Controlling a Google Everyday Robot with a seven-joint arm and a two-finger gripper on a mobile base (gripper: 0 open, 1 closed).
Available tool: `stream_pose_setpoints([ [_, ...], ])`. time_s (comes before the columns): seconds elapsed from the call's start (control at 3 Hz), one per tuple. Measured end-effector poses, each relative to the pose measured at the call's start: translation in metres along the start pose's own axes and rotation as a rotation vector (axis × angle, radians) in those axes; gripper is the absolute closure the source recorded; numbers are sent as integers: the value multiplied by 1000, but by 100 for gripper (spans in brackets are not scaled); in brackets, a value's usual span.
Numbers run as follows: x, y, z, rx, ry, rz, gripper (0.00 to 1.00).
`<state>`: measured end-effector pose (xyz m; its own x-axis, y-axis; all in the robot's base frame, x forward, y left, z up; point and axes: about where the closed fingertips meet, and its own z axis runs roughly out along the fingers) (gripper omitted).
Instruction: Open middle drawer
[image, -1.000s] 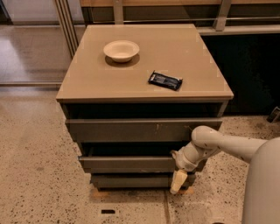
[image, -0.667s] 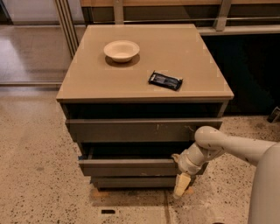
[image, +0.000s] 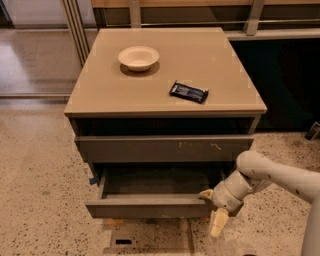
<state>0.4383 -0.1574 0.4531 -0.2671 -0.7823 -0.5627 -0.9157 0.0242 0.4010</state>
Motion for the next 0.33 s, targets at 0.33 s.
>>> stream_pose_setpoints([
  [0.33, 0, 0, 0, 0, 0, 0, 0],
])
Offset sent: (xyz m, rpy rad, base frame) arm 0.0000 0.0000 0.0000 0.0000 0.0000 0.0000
